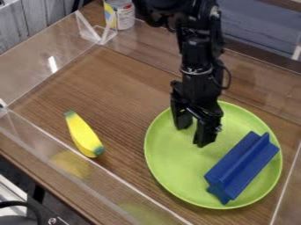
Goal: Remove the banana from inside the green plate and put it on the table
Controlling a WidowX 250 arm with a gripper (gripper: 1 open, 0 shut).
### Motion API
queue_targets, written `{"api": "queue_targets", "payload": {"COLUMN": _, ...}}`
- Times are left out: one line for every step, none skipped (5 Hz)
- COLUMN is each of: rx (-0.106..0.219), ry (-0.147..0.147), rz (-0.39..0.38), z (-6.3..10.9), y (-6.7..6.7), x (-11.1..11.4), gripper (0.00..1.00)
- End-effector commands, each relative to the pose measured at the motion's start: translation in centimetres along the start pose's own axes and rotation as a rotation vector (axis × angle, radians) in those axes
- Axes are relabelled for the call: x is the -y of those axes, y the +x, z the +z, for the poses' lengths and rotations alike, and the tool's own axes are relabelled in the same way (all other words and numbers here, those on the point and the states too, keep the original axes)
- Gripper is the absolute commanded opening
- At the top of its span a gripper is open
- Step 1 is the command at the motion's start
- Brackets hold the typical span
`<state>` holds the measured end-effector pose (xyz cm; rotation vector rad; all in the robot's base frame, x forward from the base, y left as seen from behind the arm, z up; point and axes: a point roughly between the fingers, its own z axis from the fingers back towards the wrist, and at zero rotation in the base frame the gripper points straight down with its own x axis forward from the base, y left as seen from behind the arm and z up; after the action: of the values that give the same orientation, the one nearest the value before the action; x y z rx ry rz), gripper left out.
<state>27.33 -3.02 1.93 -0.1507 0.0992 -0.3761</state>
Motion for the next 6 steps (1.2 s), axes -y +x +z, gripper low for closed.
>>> {"api": "queue_targets", "payload": {"rx": -0.001, "ry": 0.000, "rz": 0.035, "z": 0.1, "y": -0.5, "x": -0.6, "gripper": 1.00}}
{"api": "queue_targets", "payload": {"rx": 0.001, "ry": 0.002, "rz": 0.046, "z": 0.1, "y": -0.5, "x": -0.8, "gripper": 1.00}}
{"api": "queue_targets", "payload": {"rx": 0.002, "ry": 0.003, "rz": 0.058, "z": 0.1, "y": -0.6, "x": -1.1, "gripper": 1.00}}
{"api": "queue_targets", "payload": {"rx": 0.003, "ry": 0.005, "rz": 0.075, "z": 0.2, "y": -0.8, "x": -1.4, "gripper": 1.00}}
{"api": "queue_targets", "payload": {"rx": 0.004, "ry": 0.007, "rz": 0.087, "z": 0.2, "y": -1.0, "x": -1.6, "gripper": 1.00}}
{"api": "queue_targets", "payload": {"rx": 0.007, "ry": 0.009, "rz": 0.100, "z": 0.2, "y": -1.1, "x": -1.8, "gripper": 1.00}}
